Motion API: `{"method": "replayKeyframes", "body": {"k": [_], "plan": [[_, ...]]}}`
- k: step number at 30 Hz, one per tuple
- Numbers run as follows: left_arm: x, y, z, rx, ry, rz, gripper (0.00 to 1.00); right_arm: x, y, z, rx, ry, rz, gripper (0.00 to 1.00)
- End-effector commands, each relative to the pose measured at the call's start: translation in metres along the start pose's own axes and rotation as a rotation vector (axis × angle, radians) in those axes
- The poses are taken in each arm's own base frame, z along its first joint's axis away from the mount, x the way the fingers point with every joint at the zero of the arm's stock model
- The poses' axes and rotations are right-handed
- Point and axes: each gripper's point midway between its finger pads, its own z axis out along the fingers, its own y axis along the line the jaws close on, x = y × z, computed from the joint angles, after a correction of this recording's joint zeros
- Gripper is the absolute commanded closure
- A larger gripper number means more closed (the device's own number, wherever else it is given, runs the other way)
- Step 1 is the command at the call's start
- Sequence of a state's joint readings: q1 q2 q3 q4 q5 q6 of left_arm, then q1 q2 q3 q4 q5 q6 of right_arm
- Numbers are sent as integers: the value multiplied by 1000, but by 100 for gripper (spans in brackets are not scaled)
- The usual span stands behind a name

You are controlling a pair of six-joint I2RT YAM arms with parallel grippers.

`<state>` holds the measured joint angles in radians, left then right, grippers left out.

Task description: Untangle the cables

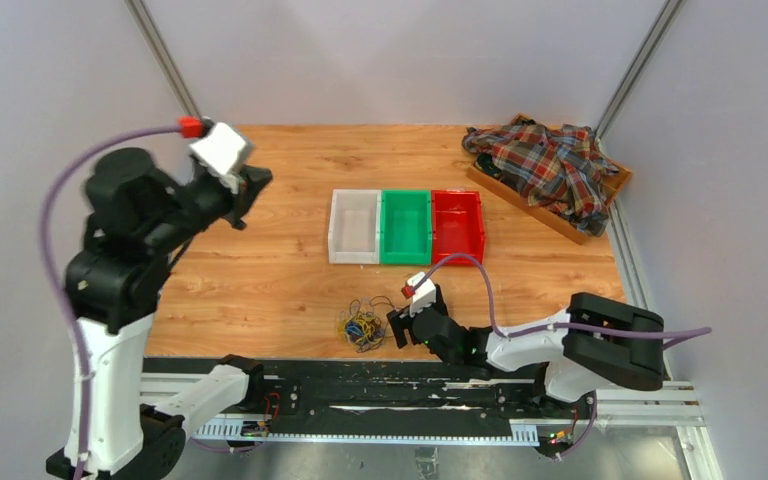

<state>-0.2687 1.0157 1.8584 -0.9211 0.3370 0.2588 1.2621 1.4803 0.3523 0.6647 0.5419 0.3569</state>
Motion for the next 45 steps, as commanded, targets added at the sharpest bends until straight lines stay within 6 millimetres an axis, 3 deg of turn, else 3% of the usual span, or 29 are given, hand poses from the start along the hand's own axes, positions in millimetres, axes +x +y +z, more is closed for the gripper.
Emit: {"method": "replayKeyframes", "body": {"k": [1, 5, 11, 16, 19, 25, 31, 38, 45], "plan": [[106, -27, 28, 141, 242, -11, 91, -33, 10, -5, -19, -52, -11, 23], [181, -55, 31, 249, 403, -35, 69, -57, 10, -10, -19, -98, 2, 33], [249, -107, 32, 438, 564, -46, 52, -88, -1, -18, -11, -135, 37, 51], [297, -155, 27, 637, 692, -31, 46, -86, -33, -27, 65, -79, 56, 47], [316, -174, 26, 730, 726, -21, 47, -83, -40, -43, 57, -55, 83, 42], [339, -198, 36, 810, 729, 13, 51, -55, -36, -76, -32, 64, 151, 28], [351, -214, 53, 853, 730, 5, 52, -51, -38, -99, -65, 131, 137, 28], [370, -221, 63, 947, 720, 137, 63, -49, -29, -102, -107, 159, 137, 31], [381, -234, 58, 1015, 748, 131, 83, -73, -23, -96, -123, 73, 156, 32]]}}
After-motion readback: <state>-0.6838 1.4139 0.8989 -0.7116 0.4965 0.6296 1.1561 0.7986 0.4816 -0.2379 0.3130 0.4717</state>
